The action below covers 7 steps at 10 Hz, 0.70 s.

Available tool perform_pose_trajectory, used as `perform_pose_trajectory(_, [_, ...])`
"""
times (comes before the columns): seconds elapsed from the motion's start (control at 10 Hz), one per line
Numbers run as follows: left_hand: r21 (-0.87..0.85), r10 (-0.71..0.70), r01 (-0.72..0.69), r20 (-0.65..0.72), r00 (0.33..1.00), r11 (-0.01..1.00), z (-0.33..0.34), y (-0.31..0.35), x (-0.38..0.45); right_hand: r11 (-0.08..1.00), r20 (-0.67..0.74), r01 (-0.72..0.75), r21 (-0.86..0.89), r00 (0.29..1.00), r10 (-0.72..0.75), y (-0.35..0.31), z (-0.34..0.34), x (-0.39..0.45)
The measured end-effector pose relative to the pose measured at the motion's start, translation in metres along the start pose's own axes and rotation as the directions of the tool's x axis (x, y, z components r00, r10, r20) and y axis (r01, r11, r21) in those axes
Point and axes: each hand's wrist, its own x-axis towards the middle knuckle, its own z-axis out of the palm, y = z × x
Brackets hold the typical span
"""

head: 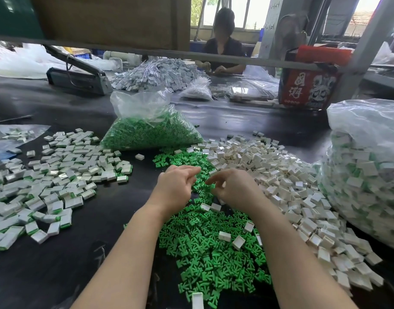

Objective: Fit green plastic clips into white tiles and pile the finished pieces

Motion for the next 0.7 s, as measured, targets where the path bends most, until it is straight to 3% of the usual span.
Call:
perform_pose_trajectory(0.2, [0.009,0.038,-0.038,0.036,0.999,0.999,0.003,0.005,0.000,0.988,-0.051,0.033,-0.149,0.998,-0.041,0.000,0.008,0.003])
perform_pose_trajectory(0.7, [-0.032,0.034,-0.036,-0.064,0.997,0.999,-0.001,0.023,-0.007,1.000,-0.097,0.013,0.011,0.995,-0.012,-0.001,-0.012,-0.001])
